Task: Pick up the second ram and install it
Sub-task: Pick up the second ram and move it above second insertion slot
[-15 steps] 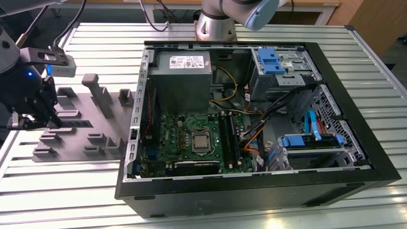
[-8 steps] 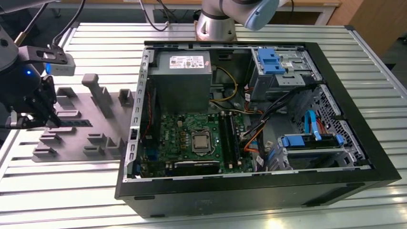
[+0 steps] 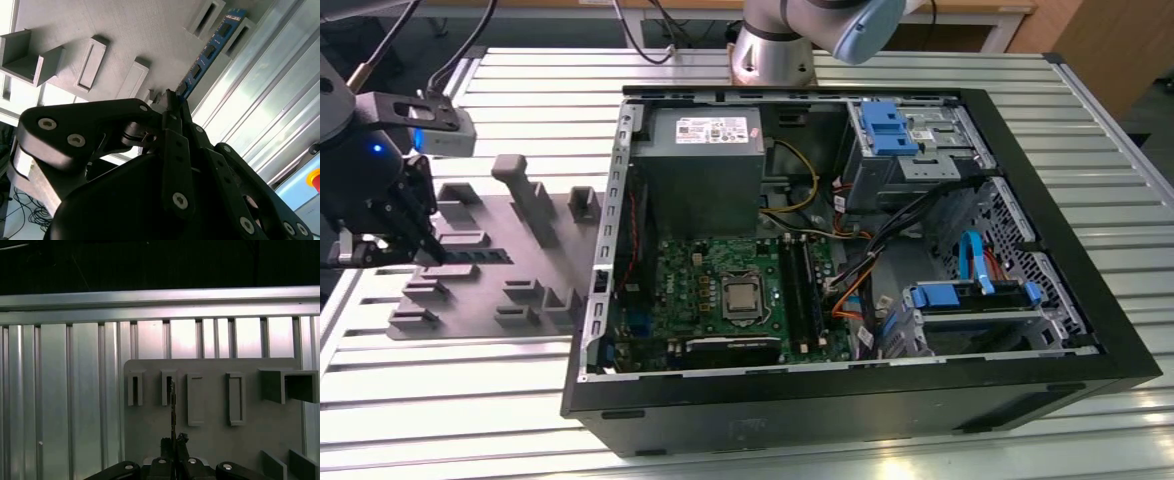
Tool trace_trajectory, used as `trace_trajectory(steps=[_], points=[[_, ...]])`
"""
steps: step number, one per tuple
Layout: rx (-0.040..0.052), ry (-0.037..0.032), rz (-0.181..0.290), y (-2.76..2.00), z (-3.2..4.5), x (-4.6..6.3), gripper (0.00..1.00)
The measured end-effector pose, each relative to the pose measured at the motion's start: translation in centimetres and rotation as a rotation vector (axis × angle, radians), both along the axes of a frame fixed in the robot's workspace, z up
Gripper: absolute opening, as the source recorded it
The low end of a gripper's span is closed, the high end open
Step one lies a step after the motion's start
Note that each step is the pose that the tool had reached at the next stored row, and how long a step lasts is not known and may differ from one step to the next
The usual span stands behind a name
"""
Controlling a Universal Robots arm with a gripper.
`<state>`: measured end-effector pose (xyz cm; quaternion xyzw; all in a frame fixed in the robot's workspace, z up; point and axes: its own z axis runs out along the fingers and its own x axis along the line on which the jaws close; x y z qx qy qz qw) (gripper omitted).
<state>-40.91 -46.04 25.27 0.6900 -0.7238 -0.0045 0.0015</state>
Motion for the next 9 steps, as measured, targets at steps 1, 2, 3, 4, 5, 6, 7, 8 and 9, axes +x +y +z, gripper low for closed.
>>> trace_trajectory(steps=[1,2,3,4,5,6,7,8,9], points=[[0.0,0.0,0.0,0.0,0.04,0.0,0.14],[0.0,0.0,0.0,0.0,0.08,0.0,0.14],[0.0,0.0001,0.0,0.0,0.13,0.0,0.14],[0.0,0.0,0.0,0.0,0.17,0.0,0.14],[0.0,-0.0001,0.0,0.0,0.21,0.0,0.14],[0.0,0.0,0.0,0.0,0.26,0.0,0.14],[0.0,0.0001,0.0,0.0,0.31,0.0,0.14],[0.0,0.0,0.0,0.0,0.34,0.0,0.14],[-0.0001,0.0,0.0,0.0,0.39,0.0,0.14]])
